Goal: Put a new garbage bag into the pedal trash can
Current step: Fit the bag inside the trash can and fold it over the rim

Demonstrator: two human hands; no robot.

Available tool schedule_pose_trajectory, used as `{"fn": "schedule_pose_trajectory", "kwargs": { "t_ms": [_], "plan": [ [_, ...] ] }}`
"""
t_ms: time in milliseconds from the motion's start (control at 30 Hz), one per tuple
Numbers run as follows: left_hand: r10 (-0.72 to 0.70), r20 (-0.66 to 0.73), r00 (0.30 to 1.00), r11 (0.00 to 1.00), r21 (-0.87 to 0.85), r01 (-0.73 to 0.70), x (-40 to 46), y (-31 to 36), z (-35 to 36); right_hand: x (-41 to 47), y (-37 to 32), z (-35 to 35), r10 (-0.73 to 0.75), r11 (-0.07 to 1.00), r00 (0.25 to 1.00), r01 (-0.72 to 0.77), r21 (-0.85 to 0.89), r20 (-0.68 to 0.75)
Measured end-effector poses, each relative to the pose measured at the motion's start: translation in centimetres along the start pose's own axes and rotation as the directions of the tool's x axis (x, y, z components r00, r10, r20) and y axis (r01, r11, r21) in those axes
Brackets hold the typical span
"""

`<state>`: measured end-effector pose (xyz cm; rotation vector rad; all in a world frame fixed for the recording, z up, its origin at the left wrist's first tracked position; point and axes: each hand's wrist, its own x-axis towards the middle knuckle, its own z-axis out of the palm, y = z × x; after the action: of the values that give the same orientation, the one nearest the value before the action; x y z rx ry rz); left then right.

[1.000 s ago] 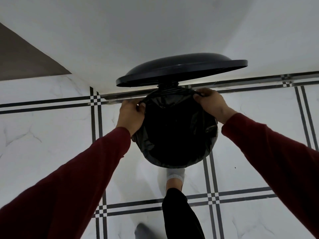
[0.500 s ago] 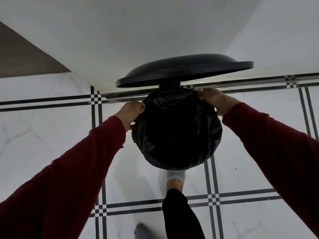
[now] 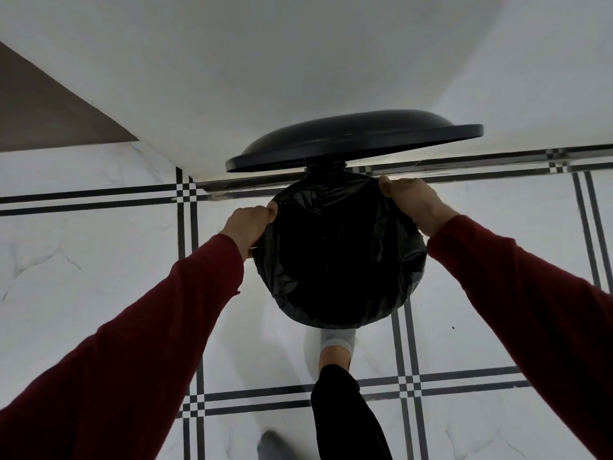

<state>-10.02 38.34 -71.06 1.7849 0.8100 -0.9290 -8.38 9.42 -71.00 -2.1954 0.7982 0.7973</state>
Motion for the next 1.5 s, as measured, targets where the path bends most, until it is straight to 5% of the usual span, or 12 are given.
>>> {"fn": "schedule_pose_trajectory", "kwargs": {
  "t_ms": [67,200,267,367,433,567,933,1067,1200,1267,1367,1500],
  "plan": [
    [0.041,-0.057,0.997,0.998,0.052,-0.038,0.0,-0.3,0.1,-1.7,-0.4,0.4,-0.098,0.976,0.973,0.053,-0.211,-0.209],
    [0.071,-0.128,0.989,0.994,0.089,-0.059,0.0,-0.3,0.8,-7.8,0.2,4.7,-0.539,0.826,0.675,0.542,-0.158,-0.504],
    [0.104,-0.179,0.978,0.989,0.122,-0.083,0.1,-0.4,1.2,-8.7,0.7,8.5,-0.574,0.818,0.776,0.562,-0.124,-0.262],
    [0.094,-0.237,0.967,0.995,0.039,-0.087,-0.3,-1.0,1.9,-6.4,0.6,12.5,-0.219,0.923,0.963,0.256,-0.287,0.156],
    [0.095,-0.273,0.957,0.992,-0.057,-0.114,-0.3,-1.7,2.4,-4.0,0.4,13.8,-0.034,0.925,0.963,0.131,-0.357,0.267],
    [0.146,-0.363,0.92,0.969,-0.134,-0.207,-0.7,-2.8,3.9,0.3,0.8,16.5,-0.07,0.79,0.936,0.263,-0.554,0.344],
    [0.178,-0.404,0.897,0.956,-0.147,-0.255,-0.3,-3.5,4.4,-2.8,1.7,17.4,-0.429,0.666,0.903,0.337,-0.666,0.027],
    [0.191,-0.421,0.887,0.951,-0.143,-0.273,-0.3,-3.5,4.7,-0.2,1.3,18.6,-0.131,0.734,0.972,0.226,-0.64,0.193],
    [0.22,-0.434,0.874,0.946,-0.125,-0.3,0.0,-4.0,5.0,4.9,2.0,20.1,0.179,0.679,0.892,0.192,-0.709,0.414],
    [0.227,-0.433,0.873,0.942,-0.13,-0.31,-0.1,-4.1,5.0,5.5,1.9,20.5,0.08,0.756,0.892,0.236,-0.61,0.445],
    [0.231,-0.424,0.876,0.94,-0.135,-0.313,-0.3,-4.0,4.8,3.7,1.5,19.8,-0.359,0.854,0.927,0.372,-0.363,0.105],
    [0.216,-0.4,0.891,0.94,-0.163,-0.301,-0.4,-3.9,4.5,-0.2,2.0,17.8,-0.325,0.765,0.945,0.231,-0.602,-0.05]
  ]
}}
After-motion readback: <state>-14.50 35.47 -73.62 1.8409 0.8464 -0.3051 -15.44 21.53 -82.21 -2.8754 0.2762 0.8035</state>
